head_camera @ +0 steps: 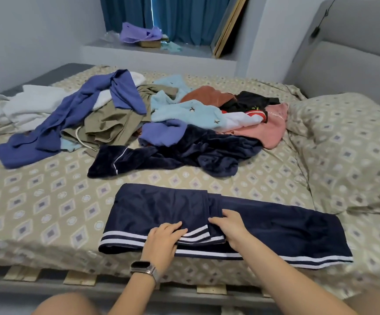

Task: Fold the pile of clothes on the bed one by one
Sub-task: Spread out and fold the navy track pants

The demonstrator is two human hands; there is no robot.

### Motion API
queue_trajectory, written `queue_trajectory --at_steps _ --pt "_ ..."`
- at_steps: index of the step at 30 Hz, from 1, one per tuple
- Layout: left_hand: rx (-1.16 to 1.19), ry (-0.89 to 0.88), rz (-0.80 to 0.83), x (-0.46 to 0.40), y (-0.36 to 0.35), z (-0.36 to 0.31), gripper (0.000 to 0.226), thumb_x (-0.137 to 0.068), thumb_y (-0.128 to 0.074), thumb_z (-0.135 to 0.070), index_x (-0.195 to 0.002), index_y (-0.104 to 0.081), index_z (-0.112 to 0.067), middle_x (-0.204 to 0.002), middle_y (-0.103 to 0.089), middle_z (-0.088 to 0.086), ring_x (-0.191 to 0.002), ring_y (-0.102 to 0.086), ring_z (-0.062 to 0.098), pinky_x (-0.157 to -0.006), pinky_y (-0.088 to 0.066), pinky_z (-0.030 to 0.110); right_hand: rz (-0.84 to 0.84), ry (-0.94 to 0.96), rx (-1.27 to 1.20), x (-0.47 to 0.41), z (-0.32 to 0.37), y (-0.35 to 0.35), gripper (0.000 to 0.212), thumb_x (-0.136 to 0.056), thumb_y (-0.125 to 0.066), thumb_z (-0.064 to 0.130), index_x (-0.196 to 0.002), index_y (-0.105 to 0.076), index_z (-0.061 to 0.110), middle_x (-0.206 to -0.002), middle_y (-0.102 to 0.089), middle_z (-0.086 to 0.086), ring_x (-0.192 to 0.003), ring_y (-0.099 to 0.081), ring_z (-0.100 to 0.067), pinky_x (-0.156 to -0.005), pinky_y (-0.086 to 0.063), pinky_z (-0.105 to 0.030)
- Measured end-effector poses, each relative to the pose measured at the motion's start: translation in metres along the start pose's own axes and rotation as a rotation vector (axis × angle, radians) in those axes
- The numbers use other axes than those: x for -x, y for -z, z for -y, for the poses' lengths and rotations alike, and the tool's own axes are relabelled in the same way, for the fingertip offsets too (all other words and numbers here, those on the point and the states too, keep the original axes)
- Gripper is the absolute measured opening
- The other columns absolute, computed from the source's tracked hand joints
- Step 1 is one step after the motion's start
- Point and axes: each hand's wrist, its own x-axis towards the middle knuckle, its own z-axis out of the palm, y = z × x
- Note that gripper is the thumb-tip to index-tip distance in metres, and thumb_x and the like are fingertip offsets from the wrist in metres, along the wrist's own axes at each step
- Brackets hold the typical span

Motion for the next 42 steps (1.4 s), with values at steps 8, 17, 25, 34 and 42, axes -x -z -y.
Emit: queue_trajectory --at_steps 8,17,25,34,42 --pt "0.104 -0.022 -0.034 -0.009 0.000 -0.022 0.069 -0.057 -0.081 0.007 -0.111 -0.067 -0.034 -0.133 -0.058 -0.013 -0.121 -0.058 0.008 -0.109 -0.028 0.023 -0.161 0.146 0.025 0.000 -0.018 0.017 0.011 -0.080 -0.065 0.008 -0.089 -0.068 0.014 -0.085 -0.072 -0.002 -0.082 -0.068 -0.018 -0.075 -0.055 -0.032" --pt "0.094 0.018 0.129 -0.009 -0.013 -0.049 0.078 -0.076 -0.016 -0.070 -0.139 -0.042 -0.032 -0.157 -0.025 -0.011 -0.146 -0.018 0.007 -0.116 0.000 0.026 0.164 0.058 0.133 0.005 -0.022 0.091 0.027 -0.089 -0.068 0.015 -0.115 -0.062 0.020 -0.112 -0.068 0.000 -0.095 -0.069 -0.014 -0.087 -0.057 -0.032" --pt "-0.051 -0.007 0.203 -0.006 -0.028 -0.066 0.050 -0.100 -0.012 -0.052 -0.133 -0.048 -0.044 -0.138 -0.055 -0.010 -0.128 -0.053 0.014 -0.111 -0.032 0.041 -0.737 0.054 0.690 0.017 -0.055 0.230 0.077 -0.077 -0.074 0.039 -0.142 -0.040 0.017 -0.141 -0.044 -0.012 -0.128 -0.037 -0.038 -0.103 -0.036 -0.051" --pt "-0.063 0.075 0.257 -0.001 -0.039 -0.070 0.054 -0.101 -0.009 -0.051 -0.135 -0.049 -0.041 -0.140 -0.052 -0.011 -0.130 -0.050 0.013 -0.107 -0.017 0.036 -0.551 -0.330 0.623 -0.017 -0.087 0.262 0.110 -0.048 -0.069 0.080 -0.124 -0.048 0.004 -0.124 -0.054 -0.013 -0.117 -0.048 -0.038 -0.087 -0.034 -0.045" --pt "-0.014 0.029 0.192 -0.003 -0.039 -0.070 0.045 -0.094 -0.032 -0.050 -0.135 -0.050 -0.041 -0.141 -0.052 -0.012 -0.132 -0.048 0.014 -0.108 -0.016 0.034 -0.654 -0.008 -0.019 0.010 -0.046 0.239 0.074 -0.071 -0.084 0.023 -0.133 -0.047 0.006 -0.123 -0.058 -0.008 -0.111 -0.059 -0.030 -0.090 -0.046 -0.035"
